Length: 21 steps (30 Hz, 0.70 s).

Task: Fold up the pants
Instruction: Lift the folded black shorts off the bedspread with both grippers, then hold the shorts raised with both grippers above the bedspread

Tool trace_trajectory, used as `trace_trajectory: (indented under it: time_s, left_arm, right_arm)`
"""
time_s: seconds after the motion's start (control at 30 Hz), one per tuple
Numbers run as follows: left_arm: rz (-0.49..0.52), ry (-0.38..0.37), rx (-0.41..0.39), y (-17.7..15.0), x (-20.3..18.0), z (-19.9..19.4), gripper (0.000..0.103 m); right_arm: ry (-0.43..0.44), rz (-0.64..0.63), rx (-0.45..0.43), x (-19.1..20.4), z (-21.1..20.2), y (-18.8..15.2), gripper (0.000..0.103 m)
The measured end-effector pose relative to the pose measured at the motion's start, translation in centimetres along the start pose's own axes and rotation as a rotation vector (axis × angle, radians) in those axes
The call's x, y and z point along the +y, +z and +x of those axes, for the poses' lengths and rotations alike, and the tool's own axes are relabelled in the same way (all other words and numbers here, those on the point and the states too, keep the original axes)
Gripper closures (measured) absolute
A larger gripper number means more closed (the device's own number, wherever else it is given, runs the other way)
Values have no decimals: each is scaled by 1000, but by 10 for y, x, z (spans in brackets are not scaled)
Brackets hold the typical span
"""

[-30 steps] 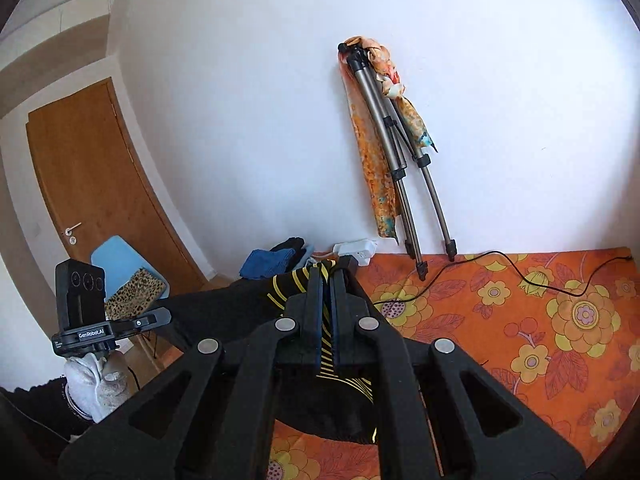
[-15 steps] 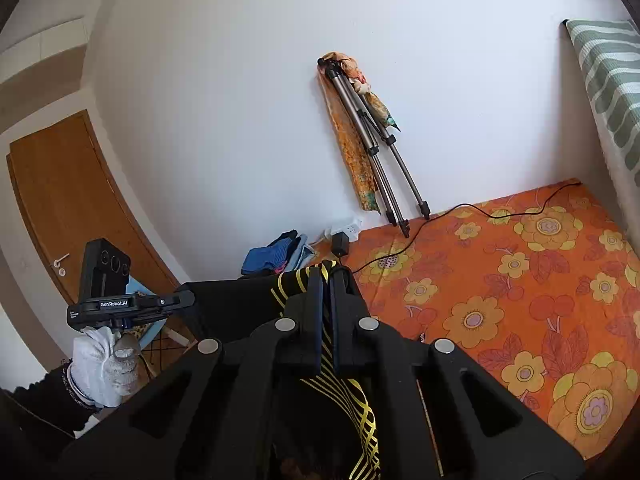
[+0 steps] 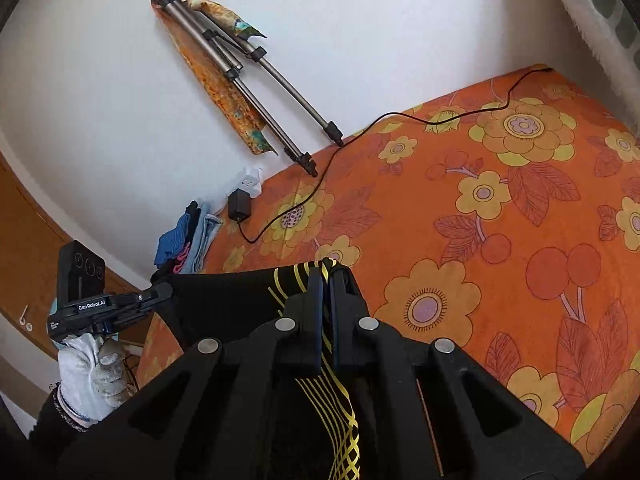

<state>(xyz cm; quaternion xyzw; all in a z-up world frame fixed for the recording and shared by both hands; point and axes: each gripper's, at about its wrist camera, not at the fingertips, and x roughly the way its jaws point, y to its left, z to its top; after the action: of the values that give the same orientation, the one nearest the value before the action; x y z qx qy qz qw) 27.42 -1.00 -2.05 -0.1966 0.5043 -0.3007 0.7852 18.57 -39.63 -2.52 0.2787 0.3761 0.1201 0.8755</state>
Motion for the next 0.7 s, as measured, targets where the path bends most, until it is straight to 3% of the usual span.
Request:
trace_trajectory:
  time_s: [0.27,0.47,0.5,0.7]
  left_arm:
    - [-14,6,77,17,21,62,97]
    - [-11,2,106,15,26,72,96]
    - [-10,10,110,14,26,73,91]
    - [42,85,118,7,21,82,86]
  right_arm:
    - [-31,113,72,-46,58,13,100]
    - [-26,137,87,-52,64,13,100]
    - [-24,140,87,-52,64,13,100]
    - [-13,128,82,-49,62,14,100]
